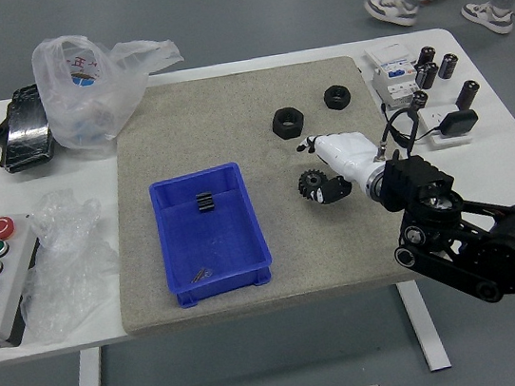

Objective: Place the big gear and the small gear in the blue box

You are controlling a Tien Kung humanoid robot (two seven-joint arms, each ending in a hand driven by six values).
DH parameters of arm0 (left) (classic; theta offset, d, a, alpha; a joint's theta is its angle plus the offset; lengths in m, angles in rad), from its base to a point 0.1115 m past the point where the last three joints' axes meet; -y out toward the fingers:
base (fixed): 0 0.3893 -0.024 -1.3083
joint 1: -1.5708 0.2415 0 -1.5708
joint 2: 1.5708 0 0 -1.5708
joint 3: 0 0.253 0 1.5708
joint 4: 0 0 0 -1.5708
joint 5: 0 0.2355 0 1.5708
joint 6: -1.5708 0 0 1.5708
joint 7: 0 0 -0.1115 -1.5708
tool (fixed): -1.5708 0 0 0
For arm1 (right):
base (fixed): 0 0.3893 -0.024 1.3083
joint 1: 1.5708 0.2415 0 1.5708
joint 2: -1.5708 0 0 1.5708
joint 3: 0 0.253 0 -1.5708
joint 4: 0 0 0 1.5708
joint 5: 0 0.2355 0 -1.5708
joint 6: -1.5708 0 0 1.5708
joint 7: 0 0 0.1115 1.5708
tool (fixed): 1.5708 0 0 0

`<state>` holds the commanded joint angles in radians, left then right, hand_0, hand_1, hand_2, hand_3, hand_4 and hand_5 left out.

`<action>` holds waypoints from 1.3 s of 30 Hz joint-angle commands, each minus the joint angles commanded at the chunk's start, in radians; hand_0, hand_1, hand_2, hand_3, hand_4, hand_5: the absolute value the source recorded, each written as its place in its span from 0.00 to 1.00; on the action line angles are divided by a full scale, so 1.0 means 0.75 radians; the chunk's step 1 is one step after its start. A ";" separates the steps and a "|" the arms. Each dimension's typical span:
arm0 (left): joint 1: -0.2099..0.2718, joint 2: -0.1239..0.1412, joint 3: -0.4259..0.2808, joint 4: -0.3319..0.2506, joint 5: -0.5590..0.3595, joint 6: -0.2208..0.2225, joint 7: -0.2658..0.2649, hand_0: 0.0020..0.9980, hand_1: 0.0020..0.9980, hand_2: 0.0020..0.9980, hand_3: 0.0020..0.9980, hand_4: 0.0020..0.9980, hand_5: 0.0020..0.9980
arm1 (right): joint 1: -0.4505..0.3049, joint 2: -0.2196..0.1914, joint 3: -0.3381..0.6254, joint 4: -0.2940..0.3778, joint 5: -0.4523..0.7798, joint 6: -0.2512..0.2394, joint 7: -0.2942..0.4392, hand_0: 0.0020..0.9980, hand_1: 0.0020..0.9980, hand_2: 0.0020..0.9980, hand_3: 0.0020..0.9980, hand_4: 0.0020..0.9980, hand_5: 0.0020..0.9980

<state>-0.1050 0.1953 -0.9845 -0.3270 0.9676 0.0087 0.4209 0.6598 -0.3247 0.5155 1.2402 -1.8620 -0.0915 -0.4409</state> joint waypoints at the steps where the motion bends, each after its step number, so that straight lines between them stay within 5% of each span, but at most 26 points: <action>1: 0.000 -0.001 0.000 0.000 0.000 0.000 0.000 0.72 0.65 0.66 0.76 0.74 0.46 | 0.002 0.001 -0.006 -0.007 0.004 0.002 0.001 0.58 0.76 0.83 0.87 0.91 0.35; 6: -0.003 -0.002 0.007 0.000 -0.002 -0.001 -0.005 0.72 0.65 0.66 0.76 0.74 0.46 | 0.016 0.015 -0.046 -0.057 0.036 -0.004 0.006 0.57 0.76 0.82 0.87 0.94 0.38; 7: -0.003 -0.002 0.008 0.000 -0.003 -0.001 -0.005 0.73 0.65 0.66 0.76 0.74 0.46 | 0.017 0.017 -0.052 -0.064 0.042 -0.007 0.007 0.52 0.70 0.65 0.74 0.47 0.09; 12: -0.004 -0.002 0.009 0.000 -0.003 -0.001 -0.006 0.73 0.65 0.66 0.76 0.74 0.46 | 0.025 0.028 -0.087 -0.099 0.070 -0.042 0.020 0.52 0.70 0.65 0.74 0.47 0.09; 13: -0.004 -0.003 0.009 -0.001 -0.003 0.000 -0.005 0.73 0.65 0.66 0.76 0.74 0.46 | 0.025 0.030 -0.091 -0.105 0.073 -0.052 0.024 0.48 0.58 0.42 0.52 0.26 0.00; 18: -0.004 -0.005 0.014 0.000 -0.007 0.000 -0.008 0.73 0.65 0.66 0.76 0.74 0.46 | 0.023 0.032 -0.098 -0.124 0.080 -0.104 0.049 0.48 0.58 0.42 0.52 0.26 0.00; 19: -0.004 -0.005 0.016 0.000 -0.009 0.000 -0.009 0.73 0.65 0.66 0.76 0.74 0.46 | 0.022 0.030 -0.098 -0.124 0.080 -0.111 0.053 0.46 0.54 0.34 0.42 0.14 0.00; 24: -0.002 -0.006 0.016 0.001 -0.009 -0.001 -0.011 0.73 0.65 0.66 0.76 0.74 0.46 | 0.015 0.015 -0.075 -0.094 0.060 -0.143 0.071 0.46 0.54 0.34 0.42 0.14 0.00; 31: 0.002 -0.007 0.004 0.001 0.003 -0.004 -0.006 0.72 0.65 0.66 0.76 0.74 0.46 | 0.016 0.004 0.001 0.070 -0.001 -0.191 0.090 0.46 0.53 0.33 0.42 0.15 0.00; 39: 0.005 -0.006 -0.010 0.000 0.019 -0.007 0.002 0.72 0.65 0.66 0.76 0.74 0.46 | 0.089 0.088 -0.058 0.202 0.000 -0.217 0.112 0.49 0.53 0.35 0.42 0.17 0.00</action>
<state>-0.1016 0.1909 -0.9918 -0.3268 0.9819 0.0034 0.4221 0.7265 -0.2590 0.4716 1.3914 -1.8618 -0.2546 -0.3572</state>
